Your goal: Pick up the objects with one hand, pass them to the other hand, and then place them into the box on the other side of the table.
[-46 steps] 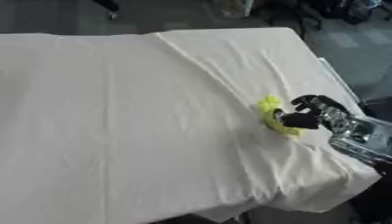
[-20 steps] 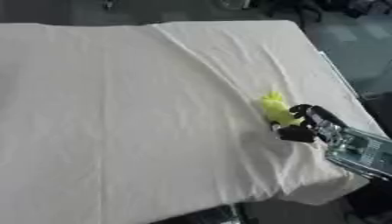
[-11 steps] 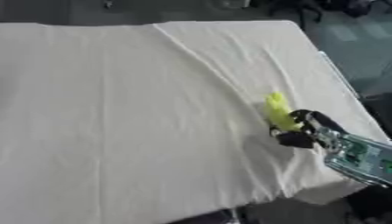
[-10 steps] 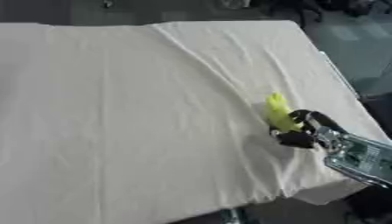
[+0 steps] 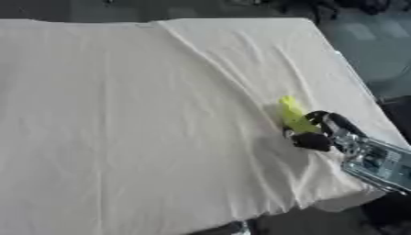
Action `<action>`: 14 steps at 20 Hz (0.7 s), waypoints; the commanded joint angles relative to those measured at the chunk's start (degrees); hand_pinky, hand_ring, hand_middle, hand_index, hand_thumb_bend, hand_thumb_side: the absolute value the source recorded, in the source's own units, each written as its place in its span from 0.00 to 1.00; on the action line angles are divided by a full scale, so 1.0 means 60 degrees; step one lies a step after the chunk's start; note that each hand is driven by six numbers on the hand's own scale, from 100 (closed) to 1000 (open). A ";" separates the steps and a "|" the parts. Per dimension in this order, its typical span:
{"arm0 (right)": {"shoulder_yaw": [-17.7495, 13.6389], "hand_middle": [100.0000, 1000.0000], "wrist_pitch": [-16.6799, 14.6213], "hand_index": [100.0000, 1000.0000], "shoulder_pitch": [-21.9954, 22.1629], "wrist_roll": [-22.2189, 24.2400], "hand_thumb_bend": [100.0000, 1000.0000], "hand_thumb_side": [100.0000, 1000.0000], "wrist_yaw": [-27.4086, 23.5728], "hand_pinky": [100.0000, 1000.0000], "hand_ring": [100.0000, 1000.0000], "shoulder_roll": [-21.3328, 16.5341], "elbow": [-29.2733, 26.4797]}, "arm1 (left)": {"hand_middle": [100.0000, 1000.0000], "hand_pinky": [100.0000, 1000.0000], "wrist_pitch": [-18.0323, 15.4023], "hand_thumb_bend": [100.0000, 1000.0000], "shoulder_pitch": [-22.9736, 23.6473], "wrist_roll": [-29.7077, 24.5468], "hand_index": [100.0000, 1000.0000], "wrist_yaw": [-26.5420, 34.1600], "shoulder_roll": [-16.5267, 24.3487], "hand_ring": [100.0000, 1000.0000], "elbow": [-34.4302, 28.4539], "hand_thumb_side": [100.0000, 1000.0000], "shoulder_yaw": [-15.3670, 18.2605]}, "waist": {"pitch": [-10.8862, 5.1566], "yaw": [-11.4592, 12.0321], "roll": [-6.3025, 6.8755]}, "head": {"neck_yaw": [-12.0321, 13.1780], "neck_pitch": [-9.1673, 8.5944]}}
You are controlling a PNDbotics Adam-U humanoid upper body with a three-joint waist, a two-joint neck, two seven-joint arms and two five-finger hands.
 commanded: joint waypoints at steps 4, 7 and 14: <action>-0.0277 0.84 0.2935 0.91 0.0019 -0.3640 0.33 0.52 -0.0331 0.84 0.84 -0.0158 -0.0043 | 0.70 0.87 -0.0002 0.02 -0.0172 0.0034 0.82 -0.0004 0.0335 0.76 -0.0173 0.77 0.0176 | -0.0035 -0.0036 0.0050 | 0.0031 -0.0124; -0.0157 0.84 0.2935 0.91 0.0045 -0.3539 0.37 0.54 -0.0256 0.85 0.84 -0.0124 -0.0043 | 0.70 0.87 0.0004 0.02 -0.0181 0.0033 0.82 -0.0005 0.0342 0.76 -0.0172 0.77 0.0175 | 0.0028 -0.0022 0.0058 | 0.0001 -0.0175; -0.0215 0.85 0.2935 0.91 0.0105 -0.3537 0.35 0.54 -0.0122 0.85 0.84 0.0045 -0.0043 | 0.70 0.87 0.0011 0.02 -0.0184 0.0075 0.82 0.0004 0.0379 0.76 -0.0188 0.78 0.0205 | 0.0198 0.0013 0.0072 | -0.0016 -0.0302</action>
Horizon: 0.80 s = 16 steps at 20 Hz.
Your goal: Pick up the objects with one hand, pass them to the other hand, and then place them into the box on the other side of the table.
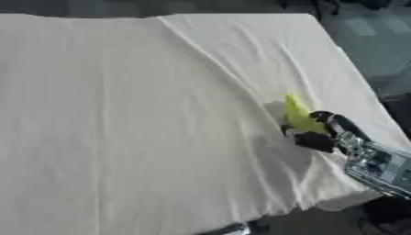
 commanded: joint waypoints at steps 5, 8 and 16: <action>-0.0210 0.85 0.3196 0.92 0.0078 -0.3419 0.35 0.57 -0.0081 0.85 0.84 -0.0022 -0.0043 | 0.70 0.87 0.0006 0.02 -0.0188 0.0047 0.82 -0.0007 0.0314 0.76 -0.0190 0.78 0.0191 | 0.0036 0.0064 0.0045 | -0.0052 -0.0291; -0.0384 0.84 0.3196 0.92 0.0097 -0.3424 0.30 0.54 -0.0117 0.84 0.83 0.0028 -0.0043 | 0.70 0.87 0.0009 0.02 -0.0170 0.0069 0.82 -0.0005 0.0332 0.76 -0.0192 0.78 0.0214 | 0.0083 0.0087 0.0036 | -0.0042 -0.0336; -0.0942 0.83 0.3196 0.92 0.0278 -0.3425 0.22 0.54 0.0112 0.82 0.82 0.0189 -0.0043 | 0.70 0.87 0.0021 0.02 -0.0157 0.0060 0.82 -0.0025 0.0358 0.76 -0.0190 0.79 0.0224 | 0.0171 0.0079 0.0011 | 0.0002 -0.0408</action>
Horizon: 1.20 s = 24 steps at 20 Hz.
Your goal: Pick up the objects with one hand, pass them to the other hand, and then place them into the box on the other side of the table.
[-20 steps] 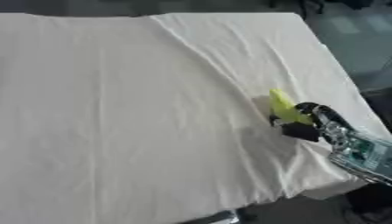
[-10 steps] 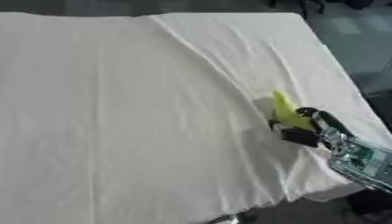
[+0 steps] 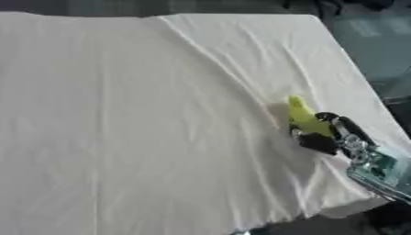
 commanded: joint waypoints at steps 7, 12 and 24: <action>-0.0426 0.81 0.3304 0.91 0.0367 -0.3317 0.20 0.52 0.0291 0.80 0.79 0.0222 -0.0043 | 0.70 0.87 0.0002 0.02 -0.0143 0.0017 0.81 -0.0040 0.0300 0.76 -0.0156 0.79 0.0221 | -0.0015 0.0028 0.0010 | 0.0013 -0.0203; -0.0105 0.78 0.3304 0.91 0.0383 -0.3317 0.23 0.45 0.0290 0.76 0.74 0.0308 -0.0043 | 0.70 0.87 -0.0007 0.01 -0.0146 0.0002 0.81 -0.0042 0.0269 0.76 -0.0178 0.79 0.0242 | 0.0038 0.0078 0.0045 | -0.0064 -0.0285; -0.0064 0.67 0.3304 0.83 0.0300 -0.3317 0.31 0.29 0.0489 0.66 0.60 0.0434 -0.0043 | 0.69 0.88 -0.0019 0.02 -0.0084 0.0044 0.81 0.0002 0.0242 0.76 -0.0206 0.79 0.0293 | 0.0097 0.0213 0.0038 | -0.0244 -0.0436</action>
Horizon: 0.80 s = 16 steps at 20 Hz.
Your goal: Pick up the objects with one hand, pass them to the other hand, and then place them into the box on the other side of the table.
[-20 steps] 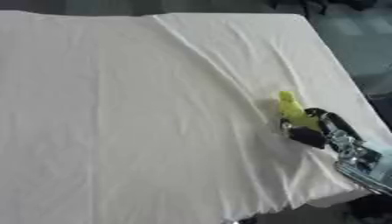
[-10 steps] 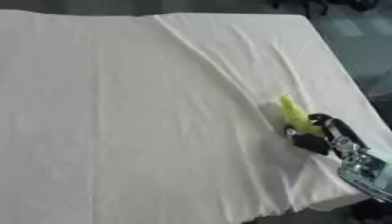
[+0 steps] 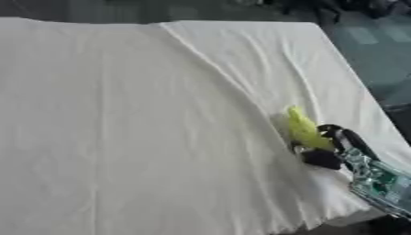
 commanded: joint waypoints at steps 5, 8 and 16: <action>0.0089 0.64 0.3338 0.81 0.0088 -0.3283 0.36 0.31 0.0090 0.65 0.58 0.0095 -0.0041 | 0.69 0.88 -0.0030 0.02 -0.0082 0.0052 0.80 0.0016 0.0202 0.76 -0.0167 0.79 0.0222 | -0.0049 0.0087 0.0061 | -0.0071 -0.0094; 0.0032 0.60 0.3338 0.77 0.0071 -0.3283 0.32 0.27 0.0237 0.64 0.56 0.0121 -0.0041 | 0.69 0.88 -0.0032 0.02 -0.0064 0.0063 0.80 0.0033 0.0199 0.76 -0.0167 0.79 0.0234 | -0.0038 0.0084 0.0063 | -0.0075 -0.0063; -0.0407 0.54 0.3338 0.69 -0.0033 -0.3283 0.10 0.09 0.0586 0.61 0.54 0.0068 -0.0041 | 0.68 0.88 -0.0024 0.02 0.0010 0.0045 0.80 0.0037 0.0222 0.76 -0.0147 0.79 0.0245 | -0.0110 0.0000 0.0056 | 0.0009 0.0073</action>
